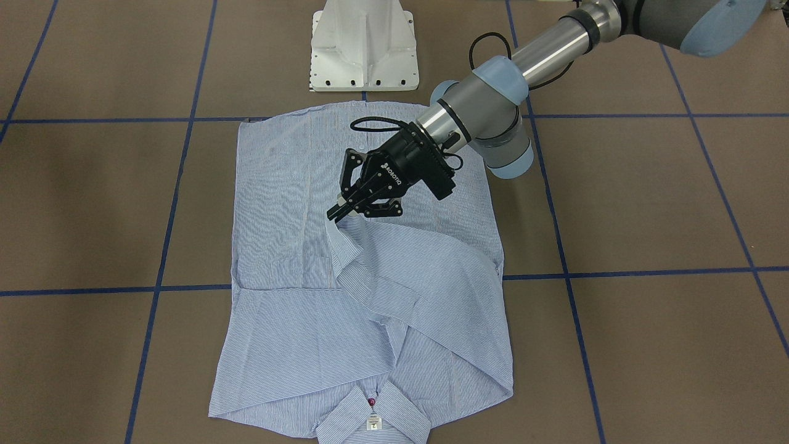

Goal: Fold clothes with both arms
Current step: 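Carry the sleeve with the left gripper across onto the shirt front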

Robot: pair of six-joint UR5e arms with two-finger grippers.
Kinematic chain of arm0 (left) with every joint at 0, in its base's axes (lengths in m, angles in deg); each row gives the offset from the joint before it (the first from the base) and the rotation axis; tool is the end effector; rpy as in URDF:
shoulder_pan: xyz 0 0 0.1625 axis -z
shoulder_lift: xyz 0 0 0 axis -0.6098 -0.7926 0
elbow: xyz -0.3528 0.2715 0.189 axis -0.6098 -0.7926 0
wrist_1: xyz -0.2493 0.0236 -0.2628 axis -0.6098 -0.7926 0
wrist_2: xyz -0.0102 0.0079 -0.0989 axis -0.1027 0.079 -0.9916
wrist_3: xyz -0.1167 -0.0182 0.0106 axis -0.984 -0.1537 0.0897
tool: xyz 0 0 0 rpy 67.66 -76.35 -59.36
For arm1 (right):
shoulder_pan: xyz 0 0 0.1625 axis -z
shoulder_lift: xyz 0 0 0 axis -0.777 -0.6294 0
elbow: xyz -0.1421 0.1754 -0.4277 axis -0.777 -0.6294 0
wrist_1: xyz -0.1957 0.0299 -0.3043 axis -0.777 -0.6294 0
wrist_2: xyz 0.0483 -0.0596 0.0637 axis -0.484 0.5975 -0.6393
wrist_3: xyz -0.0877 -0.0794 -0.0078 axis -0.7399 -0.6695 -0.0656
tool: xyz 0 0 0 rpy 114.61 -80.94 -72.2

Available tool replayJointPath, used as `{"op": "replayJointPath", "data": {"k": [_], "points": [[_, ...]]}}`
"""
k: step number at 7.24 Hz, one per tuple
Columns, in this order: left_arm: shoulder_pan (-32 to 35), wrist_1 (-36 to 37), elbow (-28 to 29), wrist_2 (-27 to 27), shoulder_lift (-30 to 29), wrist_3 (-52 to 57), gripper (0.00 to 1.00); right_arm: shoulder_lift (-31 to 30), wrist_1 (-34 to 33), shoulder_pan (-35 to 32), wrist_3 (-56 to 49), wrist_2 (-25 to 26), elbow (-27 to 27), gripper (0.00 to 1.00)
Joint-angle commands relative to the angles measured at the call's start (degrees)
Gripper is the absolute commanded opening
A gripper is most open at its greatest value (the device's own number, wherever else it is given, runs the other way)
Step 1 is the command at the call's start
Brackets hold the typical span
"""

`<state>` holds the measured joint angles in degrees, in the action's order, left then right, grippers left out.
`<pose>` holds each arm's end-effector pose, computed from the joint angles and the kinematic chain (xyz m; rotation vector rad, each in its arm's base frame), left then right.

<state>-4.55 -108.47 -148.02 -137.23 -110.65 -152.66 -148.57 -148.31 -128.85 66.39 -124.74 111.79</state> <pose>0.5371 -0.4996 0.2298 0.7779 1.6521 -0.1047 -0.0413 -0.4656 0.5075 0.3833 -0.7978 -0.1087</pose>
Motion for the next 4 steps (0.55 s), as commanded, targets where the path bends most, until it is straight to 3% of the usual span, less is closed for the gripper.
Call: {"op": "replayJointPath", "data": {"k": [1, 2, 3, 4], "points": [[-0.93, 0.9, 0.26, 1.58, -0.11, -0.03, 0.07, 0.08, 0.0, -0.01, 0.07, 0.0, -0.19, 1.0], [-1.99, 3.08, 0.26, 1.68, -0.72, 0.06, 0.18, 0.08, 0.0, -0.01, 0.07, 0.0, -0.19, 1.0], [-3.91, 4.06, 0.26, 2.2, -1.16, 0.23, 0.74, 0.08, 0.0, -0.01, 0.07, 0.0, -0.19, 1.0], [-6.19, 4.07, 0.35, 5.08, -1.08, 0.49, 1.0, 0.08, 0.0, -0.01, 0.07, 0.0, -0.19, 1.0]]}}
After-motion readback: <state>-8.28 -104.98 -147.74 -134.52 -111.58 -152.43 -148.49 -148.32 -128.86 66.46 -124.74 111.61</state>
